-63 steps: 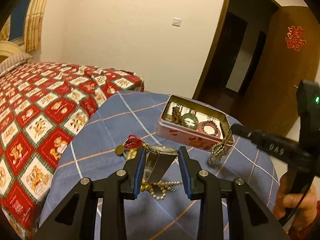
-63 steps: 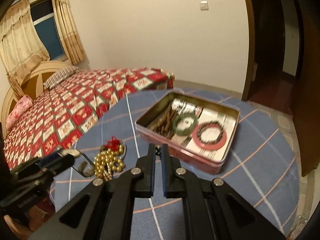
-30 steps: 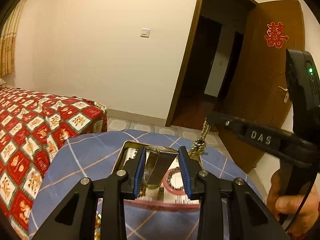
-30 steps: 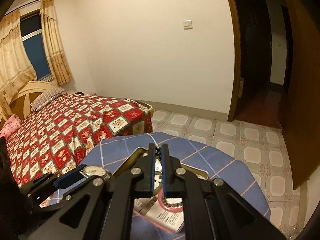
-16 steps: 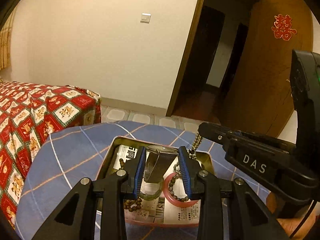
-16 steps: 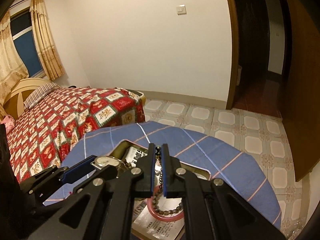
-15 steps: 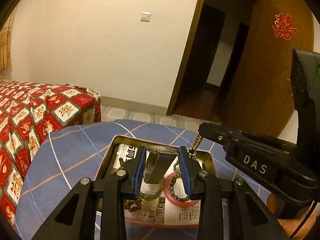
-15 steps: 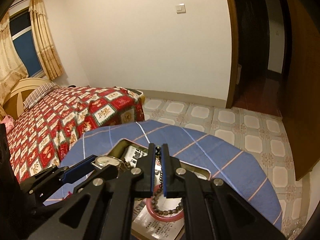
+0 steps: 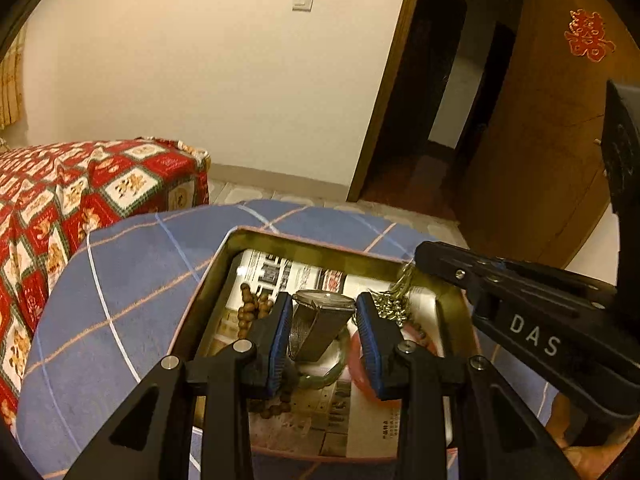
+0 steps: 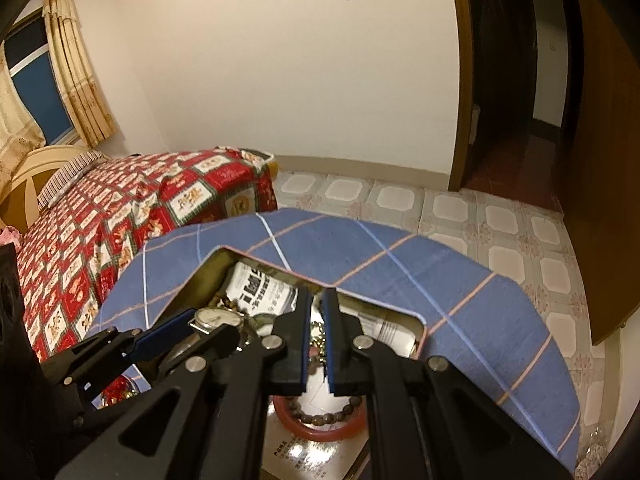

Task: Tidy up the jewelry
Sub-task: 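Open both grippers to drop the watch and chain into the tin, then withdraw both grippers from the tin toward the pearl necklaces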

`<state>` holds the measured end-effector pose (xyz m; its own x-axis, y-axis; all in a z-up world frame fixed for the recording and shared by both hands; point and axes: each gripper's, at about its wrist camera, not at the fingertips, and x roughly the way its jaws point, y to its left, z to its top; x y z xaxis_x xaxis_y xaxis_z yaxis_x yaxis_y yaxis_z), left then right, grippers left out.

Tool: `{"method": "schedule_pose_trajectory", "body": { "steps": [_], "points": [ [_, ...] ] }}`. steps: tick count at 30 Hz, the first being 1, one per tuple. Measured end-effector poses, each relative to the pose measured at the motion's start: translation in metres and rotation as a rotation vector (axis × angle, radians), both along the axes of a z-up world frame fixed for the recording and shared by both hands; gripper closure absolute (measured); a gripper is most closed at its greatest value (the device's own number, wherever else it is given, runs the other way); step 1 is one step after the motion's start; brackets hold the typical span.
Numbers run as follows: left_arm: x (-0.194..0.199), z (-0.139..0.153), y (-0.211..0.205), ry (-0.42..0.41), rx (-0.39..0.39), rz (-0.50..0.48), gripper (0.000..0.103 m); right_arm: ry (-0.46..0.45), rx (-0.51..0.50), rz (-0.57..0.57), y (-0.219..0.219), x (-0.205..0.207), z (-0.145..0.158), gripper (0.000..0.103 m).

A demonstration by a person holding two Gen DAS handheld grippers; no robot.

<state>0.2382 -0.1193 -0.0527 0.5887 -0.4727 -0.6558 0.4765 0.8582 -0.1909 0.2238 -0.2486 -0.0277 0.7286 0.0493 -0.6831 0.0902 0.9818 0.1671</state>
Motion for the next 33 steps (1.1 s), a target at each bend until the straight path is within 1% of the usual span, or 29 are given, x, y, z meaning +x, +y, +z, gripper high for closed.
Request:
{"method": "schedule_pose_trajectory", "body": {
  "steps": [1,2,3,4,6,7,8,11,16,21,24,28,31,33],
  "points": [
    [0.001,-0.002,0.0,0.012,0.008,0.008,0.069,0.01,0.001,-0.005,0.001,0.001,-0.001,0.068],
    [0.002,-0.004,0.0,0.026,0.012,0.014,0.069,0.024,0.003,-0.017,0.0,0.0,-0.003,0.051],
    [0.004,-0.007,0.002,0.05,0.017,0.024,0.069,0.028,0.006,-0.028,-0.001,0.0,-0.003,0.021],
    [0.004,-0.007,0.003,0.061,0.018,0.031,0.067,0.015,0.006,-0.044,-0.002,-0.004,-0.002,0.012],
    [0.003,-0.007,0.006,0.065,0.027,0.049,0.056,-0.017,-0.005,-0.051,-0.002,-0.011,0.003,0.012],
    [0.002,-0.006,0.007,0.058,0.035,0.059,0.045,-0.018,-0.01,-0.05,0.0,-0.012,0.005,0.012],
    [-0.001,-0.004,0.009,0.045,0.045,0.076,0.038,-0.019,-0.015,-0.051,0.0,-0.014,0.007,0.012],
    [-0.006,0.002,0.014,0.025,0.054,0.095,0.037,-0.021,-0.008,-0.058,0.002,-0.018,0.01,0.012],
    [-0.019,0.011,0.02,-0.003,0.089,0.115,0.037,-0.034,0.001,-0.066,0.007,-0.029,0.018,0.012],
    [-0.032,0.017,0.037,0.011,0.054,0.127,0.037,-0.053,-0.023,-0.065,0.019,-0.043,0.026,0.012],
    [-0.045,0.021,0.047,0.001,0.045,0.143,0.037,-0.065,-0.043,-0.051,0.03,-0.053,0.029,0.012],
    [-0.064,0.024,0.06,-0.034,0.072,0.162,0.036,-0.068,-0.078,-0.036,0.045,-0.064,0.026,0.012],
    [-0.08,0.024,0.071,-0.066,0.103,0.191,0.036,-0.062,-0.071,-0.028,0.053,-0.075,0.021,0.012],
    [-0.09,0.024,0.078,-0.083,0.102,0.2,0.036,-0.06,-0.071,-0.02,0.059,-0.081,0.018,0.012]
  ]
}}
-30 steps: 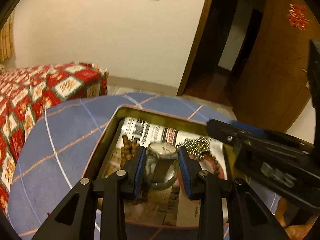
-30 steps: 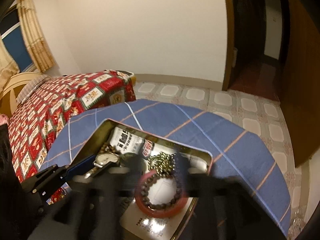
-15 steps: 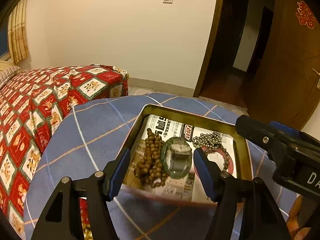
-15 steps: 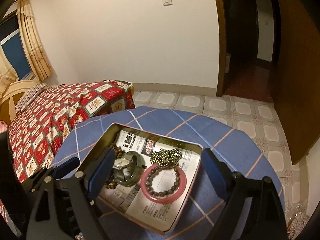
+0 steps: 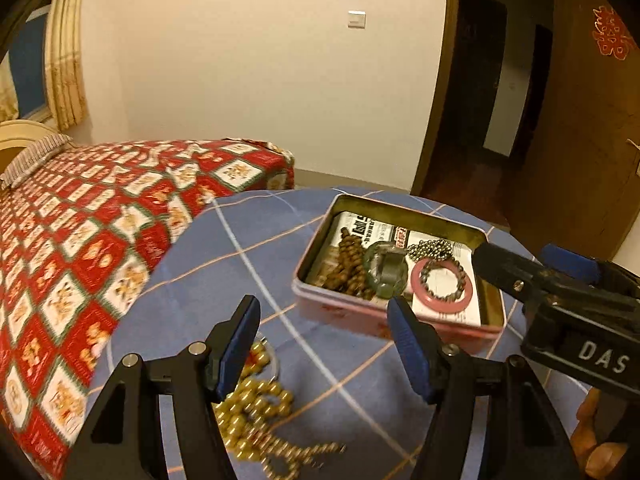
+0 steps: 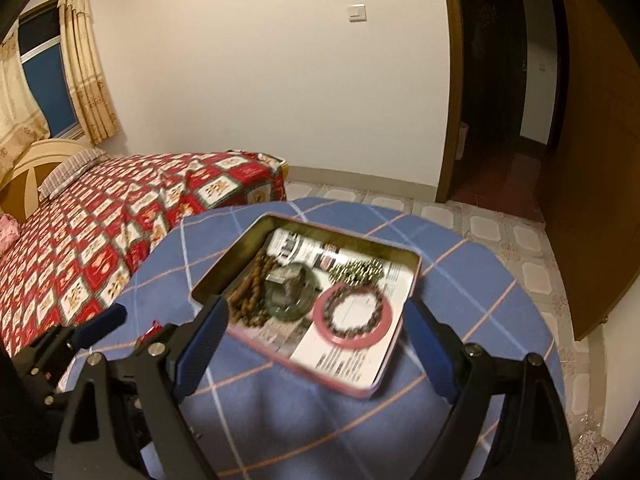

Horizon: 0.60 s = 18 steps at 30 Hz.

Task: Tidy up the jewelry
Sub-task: 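Withdraw both grippers from the tin toward the pearl necklaces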

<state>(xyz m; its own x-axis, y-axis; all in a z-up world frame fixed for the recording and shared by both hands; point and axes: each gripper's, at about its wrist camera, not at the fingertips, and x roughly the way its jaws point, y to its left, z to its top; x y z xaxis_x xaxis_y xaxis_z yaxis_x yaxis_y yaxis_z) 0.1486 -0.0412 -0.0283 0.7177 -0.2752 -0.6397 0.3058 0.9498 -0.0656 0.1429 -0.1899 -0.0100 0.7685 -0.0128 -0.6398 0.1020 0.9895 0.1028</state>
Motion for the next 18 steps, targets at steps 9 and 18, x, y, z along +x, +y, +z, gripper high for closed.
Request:
{"method": "schedule_pose_trajectory", "body": {
  "steps": [9,18],
  "points": [
    [-0.032,-0.006,0.033,0.008,-0.039,0.039,0.036,-0.007,-0.017,0.02,0.028,-0.032,-0.006,0.012],
    [-0.047,-0.019,0.058,0.1,-0.11,0.049,0.036,-0.013,-0.022,0.033,0.047,-0.053,-0.013,0.012]
  ]
}}
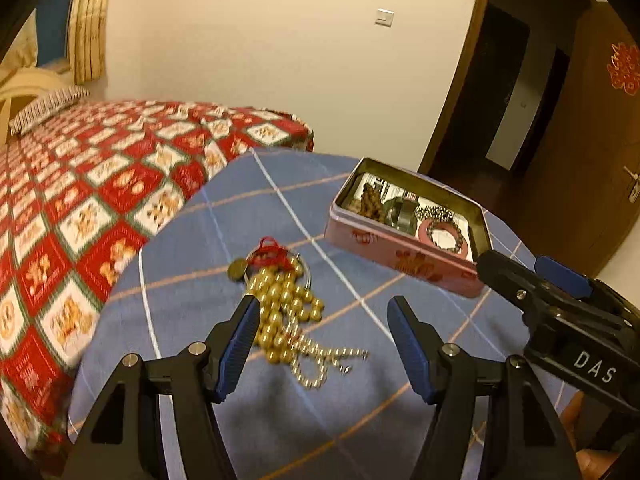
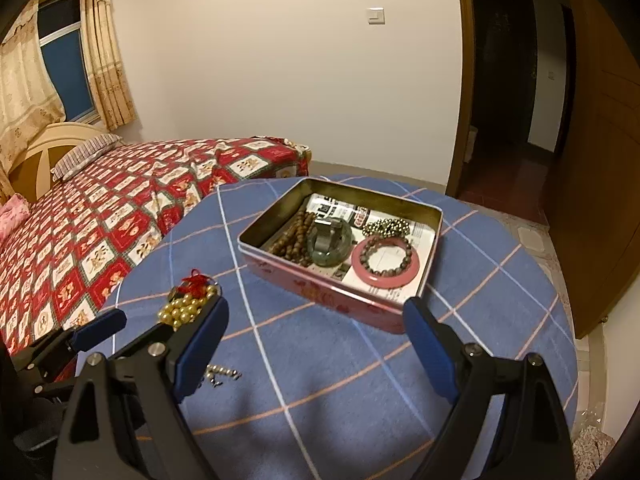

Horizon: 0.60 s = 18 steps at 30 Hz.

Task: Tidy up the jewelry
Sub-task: 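Withdraw both grippers from the tin toward the pearl necklaces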

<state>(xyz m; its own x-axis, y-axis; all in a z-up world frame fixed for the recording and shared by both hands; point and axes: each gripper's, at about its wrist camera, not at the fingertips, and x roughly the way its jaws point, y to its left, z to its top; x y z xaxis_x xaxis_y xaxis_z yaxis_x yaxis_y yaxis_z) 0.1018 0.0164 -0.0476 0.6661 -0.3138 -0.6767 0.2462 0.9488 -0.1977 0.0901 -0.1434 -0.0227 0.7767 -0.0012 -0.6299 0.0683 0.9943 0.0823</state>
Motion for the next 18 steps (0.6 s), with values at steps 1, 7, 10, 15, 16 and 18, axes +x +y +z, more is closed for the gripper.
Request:
{"method": "schedule_pose_trajectory", "body": {
  "steps": [1,7,10,15,16,18],
  "points": [
    [-0.002,-0.002,0.005,0.014,-0.015,-0.002,0.036,0.0,0.001,0.004,0.002,-0.002,0.0,0.012],
    [-0.012,-0.016,0.038,0.074,-0.1,0.035,0.033,0.005,-0.004,0.028,0.015,-0.013,-0.008,0.012],
    [-0.017,-0.023,0.049,0.089,-0.119,0.04,0.029,0.024,-0.003,0.045,0.022,-0.015,-0.016,0.012],
    [-0.026,-0.029,0.056,0.089,-0.041,0.052,0.029,0.056,-0.004,0.083,0.034,-0.016,-0.03,0.012],
    [-0.028,-0.029,0.058,0.073,-0.02,0.068,0.029,0.059,-0.002,0.092,0.035,-0.017,-0.031,0.012],
    [-0.029,-0.03,0.063,0.048,-0.006,0.082,0.029,0.063,0.003,0.106,0.038,-0.017,-0.033,0.013]
  ]
}}
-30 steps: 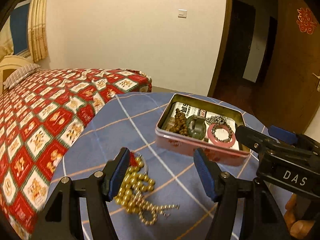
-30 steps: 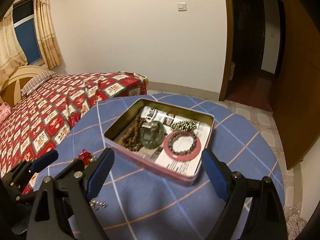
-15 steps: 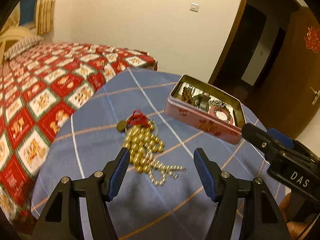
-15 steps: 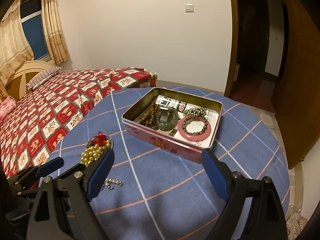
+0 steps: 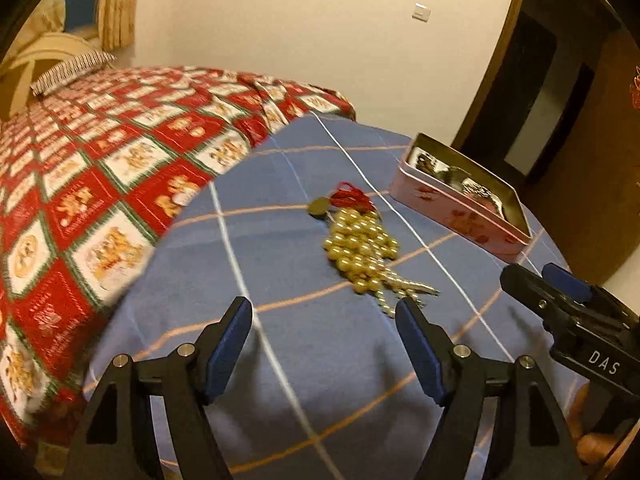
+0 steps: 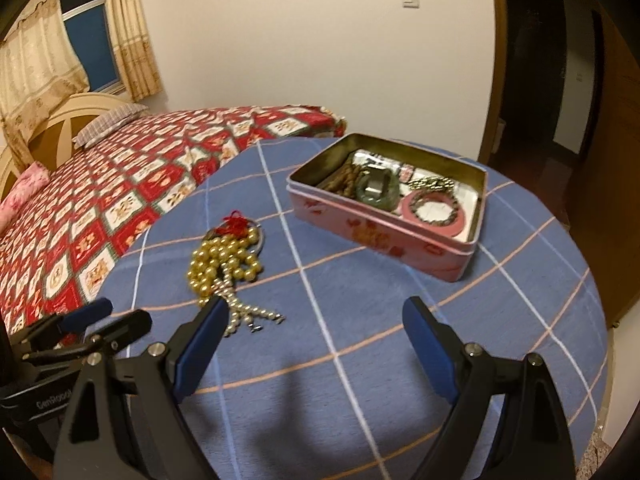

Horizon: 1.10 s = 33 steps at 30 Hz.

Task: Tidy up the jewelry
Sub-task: 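Withdraw both grippers from the tin toward the pearl necklaces, then grasp the gold pearl necklace with the left gripper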

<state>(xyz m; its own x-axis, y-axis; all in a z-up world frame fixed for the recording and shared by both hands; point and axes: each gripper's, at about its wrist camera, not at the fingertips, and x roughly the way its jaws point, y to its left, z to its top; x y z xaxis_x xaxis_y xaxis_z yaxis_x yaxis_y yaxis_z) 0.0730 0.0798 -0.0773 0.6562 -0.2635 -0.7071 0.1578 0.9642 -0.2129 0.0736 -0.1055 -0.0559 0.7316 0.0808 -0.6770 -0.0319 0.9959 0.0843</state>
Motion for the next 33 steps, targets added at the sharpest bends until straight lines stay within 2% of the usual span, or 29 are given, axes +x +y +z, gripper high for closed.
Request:
{"method": "schedule_pose_trajectory", "body": {
  "steps": [6,11,16,19,21,22,23,27,29,33],
  "points": [
    [0.013,-0.001,0.005,-0.031,0.035,0.002,0.029,0.029,0.016,0.016,0.004,0.004,-0.01,0.024],
    [0.039,-0.004,-0.01,-0.027,0.045,-0.048,0.029,0.04,0.019,0.016,0.003,0.006,-0.014,0.025],
    [0.075,-0.01,-0.027,0.029,0.025,-0.069,0.029,0.046,0.02,0.012,0.0,0.008,-0.016,0.025],
    [0.09,-0.018,-0.037,0.073,0.055,-0.078,0.029,0.056,0.03,0.01,-0.003,0.01,-0.018,0.025],
    [0.097,-0.024,-0.042,0.097,0.075,-0.086,0.04,0.061,0.034,0.007,-0.005,0.012,-0.019,0.025],
    [0.099,-0.027,-0.042,0.108,0.07,-0.095,0.057,0.063,0.036,0.006,-0.006,0.013,-0.02,0.025],
    [0.1,-0.029,-0.043,0.118,0.055,-0.106,0.067,0.067,0.039,0.004,-0.007,0.014,-0.02,0.025],
    [0.094,-0.028,-0.04,0.093,0.014,-0.129,0.074,0.074,0.046,0.001,-0.009,0.017,-0.023,0.025],
    [0.087,-0.023,-0.035,0.073,-0.022,-0.147,0.086,0.073,0.046,0.002,-0.009,0.017,-0.023,0.025],
    [0.07,-0.003,-0.023,0.005,-0.077,-0.151,0.088,0.076,0.048,0.002,-0.01,0.019,-0.025,0.025]
  ]
}}
